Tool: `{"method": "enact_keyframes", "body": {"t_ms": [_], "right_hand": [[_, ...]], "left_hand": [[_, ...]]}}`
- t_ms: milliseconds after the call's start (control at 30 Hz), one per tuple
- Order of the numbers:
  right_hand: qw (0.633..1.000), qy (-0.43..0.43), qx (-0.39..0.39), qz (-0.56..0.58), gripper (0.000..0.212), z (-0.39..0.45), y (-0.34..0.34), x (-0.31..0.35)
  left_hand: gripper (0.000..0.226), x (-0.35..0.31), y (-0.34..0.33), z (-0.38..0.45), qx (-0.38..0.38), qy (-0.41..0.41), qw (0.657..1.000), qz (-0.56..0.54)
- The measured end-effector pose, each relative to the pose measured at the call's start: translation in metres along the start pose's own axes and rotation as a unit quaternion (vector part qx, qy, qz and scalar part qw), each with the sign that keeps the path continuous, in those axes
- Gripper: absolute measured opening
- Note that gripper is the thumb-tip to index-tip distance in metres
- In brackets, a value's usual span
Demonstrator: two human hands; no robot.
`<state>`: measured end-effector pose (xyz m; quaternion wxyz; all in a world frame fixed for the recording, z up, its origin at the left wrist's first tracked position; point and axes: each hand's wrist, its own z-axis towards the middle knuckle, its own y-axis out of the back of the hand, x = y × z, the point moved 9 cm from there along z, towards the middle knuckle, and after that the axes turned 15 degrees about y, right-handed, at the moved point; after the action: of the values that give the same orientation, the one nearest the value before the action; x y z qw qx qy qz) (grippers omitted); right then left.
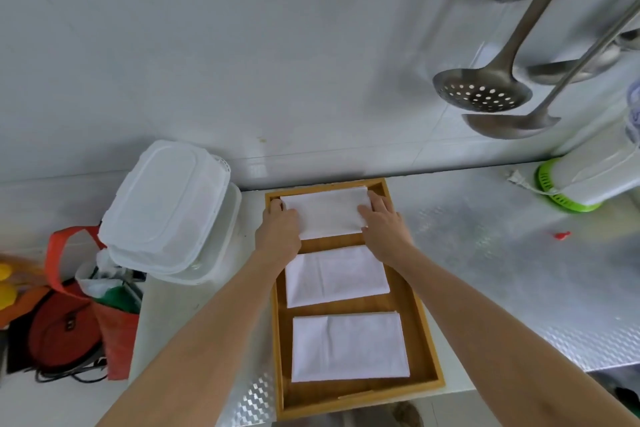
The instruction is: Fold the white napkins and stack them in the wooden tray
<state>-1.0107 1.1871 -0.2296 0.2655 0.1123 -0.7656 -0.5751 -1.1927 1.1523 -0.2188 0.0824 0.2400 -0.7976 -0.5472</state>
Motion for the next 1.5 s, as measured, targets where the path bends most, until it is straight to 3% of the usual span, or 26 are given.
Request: {"method": "enact_keyframes", "body": {"t_ms": [67, 167, 300, 433, 600, 800, 967, 1133, 1200, 1367, 1500], "right_hand": [[1.000, -0.001, -0.013, 0.026, 0.039, -0.011, 0.011, 0.000], [0.990, -0.025, -0.101, 0.092, 0.032, -0.044, 0.040, -0.014], [0.971, -0.085, -0.157, 0.160, 0.031, -0.124, 0.060, -0.062], [0.947, -0.189, -0.201, 0.163, 0.024, -0.267, 0.063, -0.132], [0.892, -0.373, -0.227, 0.117, 0.017, -0.547, 0.038, -0.199], [0.733, -0.615, -0.280, 0.074, 0.023, -0.905, -0.008, -0.200], [0.594, -0.740, -0.310, 0.065, 0.025, -1.111, -0.051, -0.149], [0.481, -0.813, -0.318, 0.076, 0.026, -1.246, -0.106, -0.106], [0.435, -0.838, -0.316, 0.090, 0.027, -1.288, -0.124, -0.096], [0.344, -0.878, -0.305, 0.138, 0.030, -1.379, -0.157, -0.073], [0.283, -0.903, -0.303, 0.112, 0.024, -1.442, -0.171, -0.047]], "left_hand": [[0.032, -0.008, 0.014, -0.009, -0.025, 0.003, 0.999, 0.040], [0.034, -0.049, 0.037, -0.037, -0.063, -0.067, 0.995, 0.040], [0.029, -0.142, 0.022, -0.112, 0.003, -0.208, 0.976, 0.066], [0.030, -0.253, -0.032, -0.210, 0.042, -0.334, 0.930, 0.146], [0.027, -0.383, -0.127, -0.413, 0.067, -0.493, 0.840, 0.218], [0.032, -0.468, -0.245, -0.718, 0.065, -0.685, 0.668, 0.284], [0.034, -0.481, -0.318, -0.920, 0.067, -0.780, 0.543, 0.305], [0.034, -0.478, -0.395, -1.066, 0.052, -0.857, 0.389, 0.334], [0.033, -0.483, -0.425, -1.109, 0.054, -0.874, 0.342, 0.341], [0.037, -0.508, -0.474, -1.213, 0.065, -0.896, 0.248, 0.364], [0.037, -0.522, -0.501, -1.299, 0.078, -0.913, 0.204, 0.344]]}}
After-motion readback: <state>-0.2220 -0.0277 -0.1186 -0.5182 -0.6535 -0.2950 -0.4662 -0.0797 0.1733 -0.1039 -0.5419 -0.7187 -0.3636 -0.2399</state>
